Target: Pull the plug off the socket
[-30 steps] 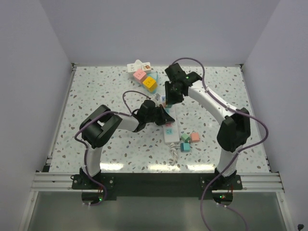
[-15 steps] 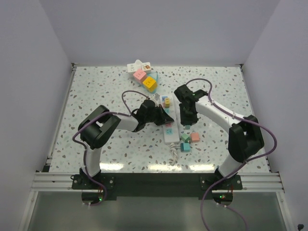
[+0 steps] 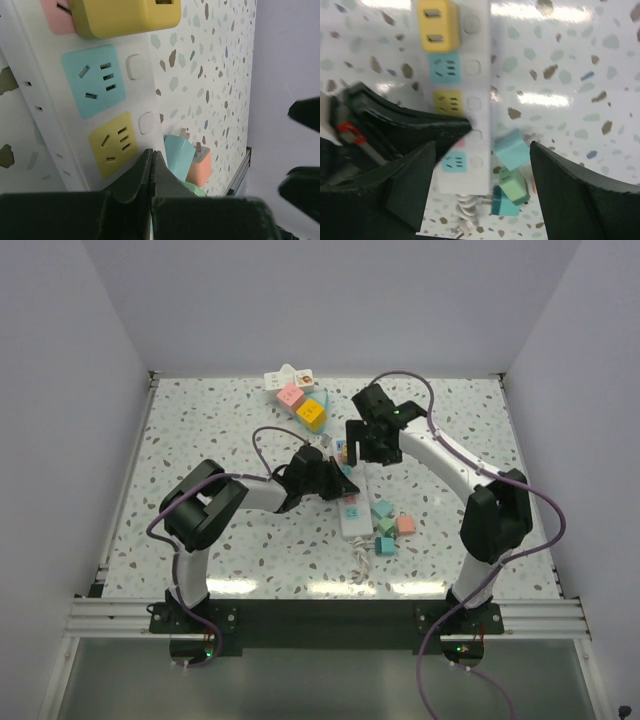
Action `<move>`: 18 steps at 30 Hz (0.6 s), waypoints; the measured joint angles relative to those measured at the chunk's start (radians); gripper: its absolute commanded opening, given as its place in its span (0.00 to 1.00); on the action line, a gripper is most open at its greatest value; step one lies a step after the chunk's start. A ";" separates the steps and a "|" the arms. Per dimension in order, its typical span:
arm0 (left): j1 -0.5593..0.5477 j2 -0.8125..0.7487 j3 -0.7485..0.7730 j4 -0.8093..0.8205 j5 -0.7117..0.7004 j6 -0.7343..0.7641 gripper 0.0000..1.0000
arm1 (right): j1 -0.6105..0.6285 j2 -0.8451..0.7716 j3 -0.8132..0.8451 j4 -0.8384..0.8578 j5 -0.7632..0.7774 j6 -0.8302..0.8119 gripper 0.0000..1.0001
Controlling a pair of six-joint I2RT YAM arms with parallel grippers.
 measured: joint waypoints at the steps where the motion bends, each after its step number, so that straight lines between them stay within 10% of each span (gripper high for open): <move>1: 0.000 -0.001 0.000 -0.002 0.000 0.000 0.00 | 0.000 0.029 0.051 0.012 -0.010 -0.005 0.80; 18: 0.006 -0.018 -0.002 -0.037 -0.016 -0.001 0.00 | -0.002 0.481 0.435 0.032 -0.069 -0.027 0.46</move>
